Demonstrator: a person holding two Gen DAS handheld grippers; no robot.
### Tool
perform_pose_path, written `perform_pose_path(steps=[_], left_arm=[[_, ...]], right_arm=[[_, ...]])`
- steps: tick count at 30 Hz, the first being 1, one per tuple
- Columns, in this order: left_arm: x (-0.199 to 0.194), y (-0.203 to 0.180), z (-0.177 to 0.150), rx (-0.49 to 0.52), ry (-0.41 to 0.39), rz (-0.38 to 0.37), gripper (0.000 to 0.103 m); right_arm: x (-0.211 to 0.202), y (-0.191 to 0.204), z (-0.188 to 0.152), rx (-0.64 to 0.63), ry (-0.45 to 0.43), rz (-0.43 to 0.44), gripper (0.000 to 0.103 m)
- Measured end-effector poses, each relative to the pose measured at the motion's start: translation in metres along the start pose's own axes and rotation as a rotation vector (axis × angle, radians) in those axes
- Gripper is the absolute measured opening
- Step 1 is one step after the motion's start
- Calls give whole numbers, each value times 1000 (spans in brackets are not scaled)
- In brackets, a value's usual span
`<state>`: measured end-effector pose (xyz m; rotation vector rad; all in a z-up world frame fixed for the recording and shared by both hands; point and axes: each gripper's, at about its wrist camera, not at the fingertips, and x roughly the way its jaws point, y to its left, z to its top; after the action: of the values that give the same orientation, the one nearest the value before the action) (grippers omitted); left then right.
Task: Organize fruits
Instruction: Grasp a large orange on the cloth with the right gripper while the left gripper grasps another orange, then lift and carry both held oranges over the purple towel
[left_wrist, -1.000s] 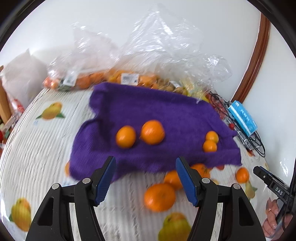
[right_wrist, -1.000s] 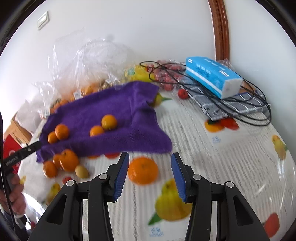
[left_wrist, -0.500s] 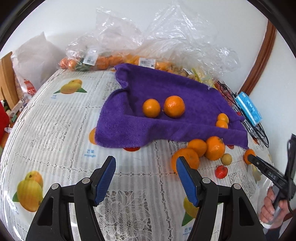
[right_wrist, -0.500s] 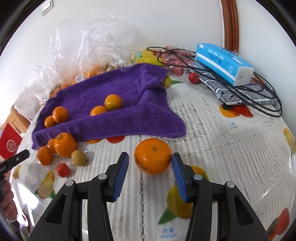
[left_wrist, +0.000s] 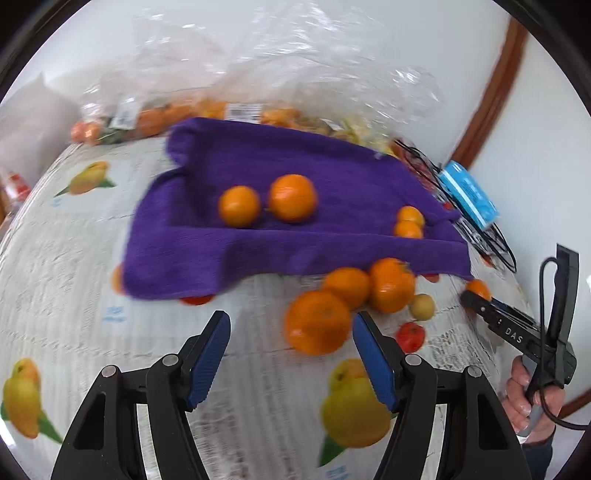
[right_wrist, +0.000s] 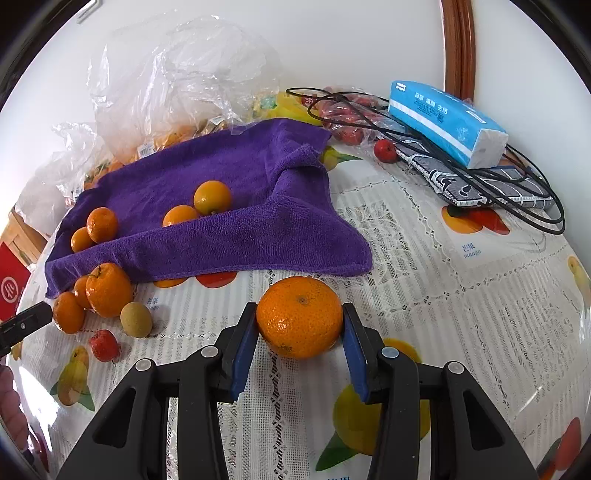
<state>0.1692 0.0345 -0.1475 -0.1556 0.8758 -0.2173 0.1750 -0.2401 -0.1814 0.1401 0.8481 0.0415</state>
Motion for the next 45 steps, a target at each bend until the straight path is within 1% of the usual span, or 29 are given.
perform_pose_path(steps=[5, 7, 8, 9, 10, 12, 15, 20, 25, 30, 33, 38, 41, 45], left_arm=[[20, -13, -3, 18, 31, 24, 65], [21, -18, -4, 38, 9, 53, 65], [22, -20, -4, 49, 10, 68, 60], [24, -22, -5, 57, 8, 82, 49], [24, -24, -5, 70, -6, 101, 46], [26, -29, -5, 93, -9, 119, 40], [26, -31, -5, 109, -6, 136, 41], [26, -28, -3, 98, -7, 122, 41], [27, -30, -4, 106, -5, 134, 41], [24, -24, -5, 56, -18, 101, 40], [21, -24, -7, 52, -21, 97, 40], [17, -18, -5, 19, -24, 64, 40], [13, -15, -4, 9, -29, 67, 40], [7, -11, -5, -7, -36, 55, 40]], right_arm=[[0, 2, 0, -5, 1, -13, 44], [1, 1, 0, 0, 2, -8, 44], [1, 1, 0, 2, 2, -6, 44], [1, 1, 1, 3, 2, -5, 44], [2, 1, 1, 3, 2, -4, 44], [2, 1, 1, 1, 2, -6, 44], [2, 0, 1, 6, 3, 0, 44], [2, -2, 1, 19, 1, 16, 45], [2, -1, 2, 21, 1, 17, 45], [1, -1, 1, 18, -3, 6, 44], [1, -2, 1, 19, -5, 9, 44], [-2, -4, 1, 29, -18, 6, 44], [-4, -3, 1, 25, -22, -30, 44], [-11, 1, 0, 54, -27, -9, 43]])
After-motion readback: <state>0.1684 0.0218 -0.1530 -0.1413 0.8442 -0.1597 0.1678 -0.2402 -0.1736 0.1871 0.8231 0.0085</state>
